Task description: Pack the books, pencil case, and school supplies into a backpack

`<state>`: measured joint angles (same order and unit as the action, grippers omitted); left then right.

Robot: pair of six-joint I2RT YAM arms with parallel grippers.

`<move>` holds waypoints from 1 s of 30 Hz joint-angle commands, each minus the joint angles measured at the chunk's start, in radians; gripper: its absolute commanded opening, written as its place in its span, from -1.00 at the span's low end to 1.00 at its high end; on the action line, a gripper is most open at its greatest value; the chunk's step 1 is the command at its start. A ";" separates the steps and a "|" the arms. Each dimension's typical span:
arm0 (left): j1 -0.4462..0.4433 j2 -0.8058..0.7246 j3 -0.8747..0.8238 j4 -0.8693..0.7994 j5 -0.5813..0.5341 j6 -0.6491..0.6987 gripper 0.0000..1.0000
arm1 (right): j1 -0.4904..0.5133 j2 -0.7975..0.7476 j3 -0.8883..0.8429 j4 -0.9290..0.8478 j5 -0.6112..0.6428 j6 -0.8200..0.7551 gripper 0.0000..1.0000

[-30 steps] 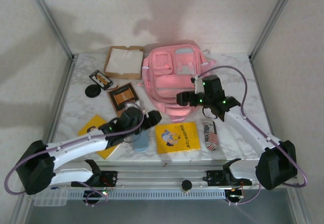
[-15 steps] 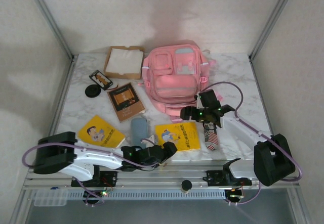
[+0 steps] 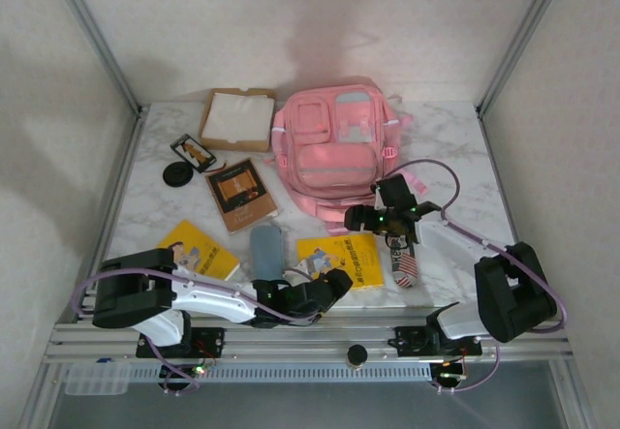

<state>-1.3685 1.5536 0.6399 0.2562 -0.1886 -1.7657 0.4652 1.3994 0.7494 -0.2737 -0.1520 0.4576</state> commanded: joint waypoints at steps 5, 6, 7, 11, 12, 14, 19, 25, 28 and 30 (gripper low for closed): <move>0.039 0.049 0.019 -0.048 -0.055 -0.007 0.69 | 0.001 0.045 -0.013 -0.002 0.022 -0.004 0.81; 0.049 0.055 0.017 -0.045 -0.054 -0.004 0.69 | 0.001 0.049 -0.013 -0.006 0.023 -0.007 0.81; 0.058 0.058 0.017 -0.043 -0.054 0.004 0.69 | 0.002 0.053 -0.014 -0.012 0.027 -0.009 0.82; 0.100 0.049 0.010 -0.058 -0.087 0.046 0.68 | 0.001 0.059 -0.028 -0.010 0.032 -0.009 0.84; 0.116 0.045 0.009 -0.067 -0.095 0.060 0.68 | 0.001 0.062 -0.028 -0.010 0.027 -0.009 0.85; 0.148 0.043 0.007 -0.081 -0.099 0.094 0.67 | 0.003 0.068 -0.031 -0.011 0.006 -0.005 0.84; 0.248 0.033 -0.021 -0.061 -0.102 0.172 0.66 | 0.013 0.066 -0.044 -0.017 0.023 -0.001 0.87; 0.377 0.064 0.013 -0.032 -0.080 0.328 0.64 | 0.058 0.065 -0.024 -0.055 0.037 0.017 0.90; 0.443 0.074 0.052 -0.025 -0.026 0.410 0.63 | 0.086 0.024 -0.027 -0.077 0.070 0.036 0.92; 0.450 0.051 0.087 -0.120 -0.063 0.418 0.66 | 0.080 -0.020 -0.024 -0.106 0.139 0.027 0.97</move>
<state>-0.9737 1.6039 0.6746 0.2111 -0.1261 -1.4715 0.5343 1.4330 0.7208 -0.3084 -0.0769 0.4683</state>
